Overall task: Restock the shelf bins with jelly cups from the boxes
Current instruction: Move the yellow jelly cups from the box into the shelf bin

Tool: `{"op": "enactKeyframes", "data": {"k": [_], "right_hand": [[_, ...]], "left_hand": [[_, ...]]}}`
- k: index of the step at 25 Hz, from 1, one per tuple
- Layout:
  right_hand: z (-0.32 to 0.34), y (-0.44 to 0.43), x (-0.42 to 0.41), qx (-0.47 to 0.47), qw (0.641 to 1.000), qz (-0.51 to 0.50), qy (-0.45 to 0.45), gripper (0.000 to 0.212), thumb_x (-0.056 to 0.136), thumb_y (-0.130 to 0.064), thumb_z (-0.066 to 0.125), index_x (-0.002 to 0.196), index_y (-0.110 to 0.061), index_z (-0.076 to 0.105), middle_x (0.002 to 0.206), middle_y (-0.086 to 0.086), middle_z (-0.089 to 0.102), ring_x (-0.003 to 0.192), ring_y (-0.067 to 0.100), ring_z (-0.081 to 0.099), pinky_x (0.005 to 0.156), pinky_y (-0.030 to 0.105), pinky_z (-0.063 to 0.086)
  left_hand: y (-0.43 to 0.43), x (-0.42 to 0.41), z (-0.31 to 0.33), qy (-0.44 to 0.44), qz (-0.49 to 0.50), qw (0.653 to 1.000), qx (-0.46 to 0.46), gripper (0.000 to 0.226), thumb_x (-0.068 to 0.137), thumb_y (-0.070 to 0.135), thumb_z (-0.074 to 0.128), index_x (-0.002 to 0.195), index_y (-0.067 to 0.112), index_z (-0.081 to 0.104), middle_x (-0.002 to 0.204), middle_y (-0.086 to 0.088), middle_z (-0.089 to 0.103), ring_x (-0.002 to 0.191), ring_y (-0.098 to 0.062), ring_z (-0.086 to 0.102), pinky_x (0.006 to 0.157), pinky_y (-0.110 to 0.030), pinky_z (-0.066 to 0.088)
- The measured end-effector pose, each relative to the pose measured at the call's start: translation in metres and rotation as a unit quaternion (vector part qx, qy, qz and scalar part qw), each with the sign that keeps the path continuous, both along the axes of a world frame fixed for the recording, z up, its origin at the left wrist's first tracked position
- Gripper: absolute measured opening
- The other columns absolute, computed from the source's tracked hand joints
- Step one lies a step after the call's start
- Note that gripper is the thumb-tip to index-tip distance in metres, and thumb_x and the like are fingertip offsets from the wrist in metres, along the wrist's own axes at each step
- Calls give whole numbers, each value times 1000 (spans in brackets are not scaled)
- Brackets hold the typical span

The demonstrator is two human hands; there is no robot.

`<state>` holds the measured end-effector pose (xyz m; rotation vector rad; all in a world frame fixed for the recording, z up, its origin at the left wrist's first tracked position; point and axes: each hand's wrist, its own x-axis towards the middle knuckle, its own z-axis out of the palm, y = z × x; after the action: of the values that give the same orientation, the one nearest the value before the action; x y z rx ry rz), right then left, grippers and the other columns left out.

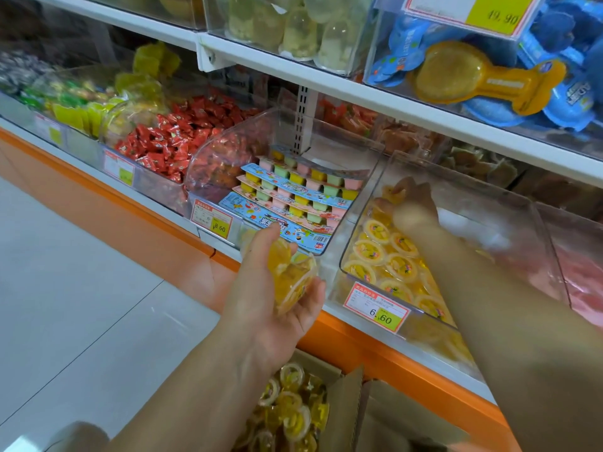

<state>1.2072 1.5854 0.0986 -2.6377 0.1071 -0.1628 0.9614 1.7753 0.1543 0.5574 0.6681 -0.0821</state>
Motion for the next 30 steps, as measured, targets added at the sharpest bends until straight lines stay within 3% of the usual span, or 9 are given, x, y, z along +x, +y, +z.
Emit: {"op": "enactKeyframes", "data": {"k": [3, 5, 7, 9, 11, 13, 16, 21, 30], "right_hand": [[-2, -5, -4, -14, 999, 30, 25, 46, 87, -53, 61, 121, -26, 46, 121, 9, 36, 92, 29, 55, 75, 34, 47], [-6, -8, -3, -15, 997, 41, 70, 57, 89, -61, 50, 136, -32, 35, 131, 12, 33, 109, 36, 54, 91, 43, 48], [-10, -10, -3, -41, 993, 49, 103, 64, 92, -65, 37, 148, -40, 16, 146, 15, 25, 129, 40, 42, 110, 53, 32], [-10, -11, -5, -70, 991, 53, 104, 62, 96, -62, 29, 151, -40, 8, 154, 15, 22, 140, 36, 28, 117, 53, 14], [-7, -11, -7, -91, 991, 49, 82, 60, 96, -61, 30, 151, -40, 16, 152, 12, 34, 140, 31, 30, 117, 52, 12], [-4, -10, -7, -92, 993, 46, 64, 60, 93, -63, 39, 148, -40, 28, 145, 5, 46, 134, 28, 40, 115, 50, 23], [-5, -8, -5, -86, 993, 60, 52, 61, 93, -57, 46, 148, -34, 31, 146, 6, 45, 128, 30, 46, 106, 46, 39], [-11, -11, -6, -55, 995, 52, 65, 70, 93, -58, 45, 152, -30, 19, 148, 8, 43, 130, 31, 44, 109, 47, 36], [-11, -5, -8, -45, 995, 76, 51, 66, 96, -48, 48, 150, -15, 27, 156, 8, 26, 140, 31, 31, 113, 38, 27]], "left_hand": [[-2, -1, 0, -4, -2, 1000, 0, 34, 81, 47, 73, 97, 19, 66, 70, -5, 61, 53, -15, 58, 59, -26, 57], [-3, -3, 0, -7, -5, 1000, 0, 34, 81, 48, 73, 98, 19, 66, 71, -5, 61, 54, -16, 58, 58, -26, 57], [-2, -4, -1, -9, -7, 1000, -1, 35, 81, 48, 74, 98, 19, 66, 71, -5, 61, 53, -17, 58, 56, -25, 57], [-2, -4, 0, -6, -5, 1000, -1, 34, 80, 48, 74, 98, 19, 67, 71, -5, 61, 54, -16, 58, 56, -25, 57], [-2, -5, 1, -2, -2, 1000, 0, 35, 80, 48, 74, 96, 17, 68, 70, -5, 62, 54, -16, 59, 58, -26, 57], [-1, -6, 1, 1, -1, 1000, -1, 36, 80, 48, 75, 95, 16, 68, 69, -5, 63, 53, -16, 60, 59, -26, 58], [-1, -6, 2, 4, -1, 1000, -1, 37, 80, 48, 75, 97, 16, 69, 70, -6, 64, 53, -17, 60, 59, -26, 58], [-1, -5, 2, 6, 0, 1000, -1, 38, 80, 48, 75, 104, 19, 69, 72, -6, 64, 50, -17, 60, 58, -26, 58], [-2, -6, 1, 5, -13, 1000, -4, 36, 80, 48, 74, 98, 18, 69, 73, -6, 64, 55, -17, 59, 59, -25, 57]]}}
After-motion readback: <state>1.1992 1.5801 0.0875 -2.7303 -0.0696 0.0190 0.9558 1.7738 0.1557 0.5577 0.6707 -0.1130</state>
